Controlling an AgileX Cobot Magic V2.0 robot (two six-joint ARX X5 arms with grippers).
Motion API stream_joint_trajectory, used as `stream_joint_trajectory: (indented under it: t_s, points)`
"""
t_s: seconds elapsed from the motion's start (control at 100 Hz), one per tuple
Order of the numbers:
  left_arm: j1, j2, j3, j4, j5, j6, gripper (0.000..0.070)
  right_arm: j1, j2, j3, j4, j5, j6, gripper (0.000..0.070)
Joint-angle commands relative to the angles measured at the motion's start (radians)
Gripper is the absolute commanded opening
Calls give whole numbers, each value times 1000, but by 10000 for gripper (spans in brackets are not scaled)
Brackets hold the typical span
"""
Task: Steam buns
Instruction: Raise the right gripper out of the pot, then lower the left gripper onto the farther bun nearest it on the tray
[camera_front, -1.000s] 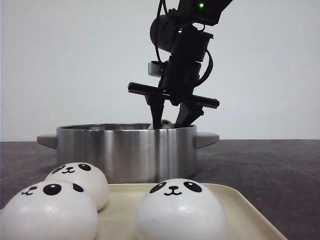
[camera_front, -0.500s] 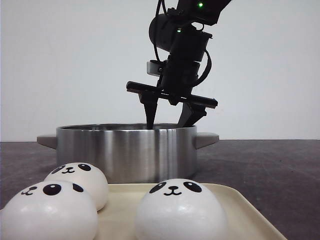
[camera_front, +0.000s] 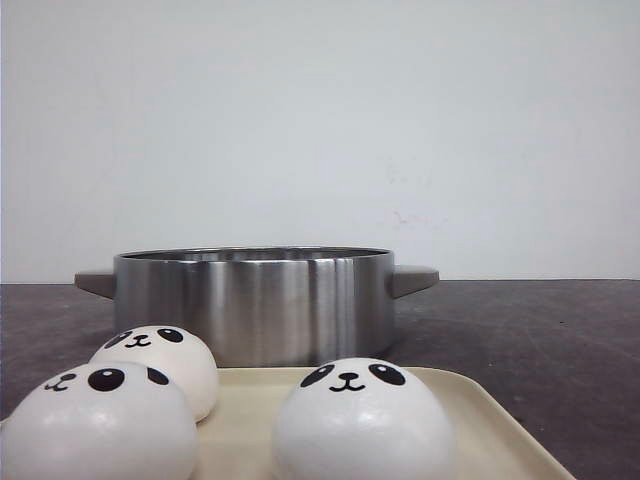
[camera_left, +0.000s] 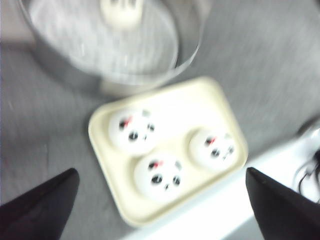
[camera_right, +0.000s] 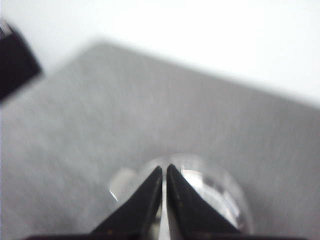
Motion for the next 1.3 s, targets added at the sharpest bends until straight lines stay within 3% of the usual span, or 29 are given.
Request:
stream_joint_trajectory:
  t_s: [0.0,0.22,0.31,0.73,0.92,1.01,1.29]
  points:
    - [-27,38,10,14,2,-7,665,71,-70,15,-13,59,-28,3]
    - [-142,232,10,79,-32,-31,666,215,-233,15,-97,219,-34,3]
    - [-181,321,10,93,-34,-49,666,243,-275,15,-108,248,-50,3]
    - [-227,618,10,249,-108,-102,665,266,-334,15,-128,250,-56,3]
    - [-227,688,10,257,-127,-113,662,266,-332,15,-194,250,-55,3]
    - [-227,712,10,262,-153,-113,620,266,-332,15,-210,249,-51,3]
    - [-227,750,10,328,-204,-121,633,266,-332,15,-214,249,-52,3]
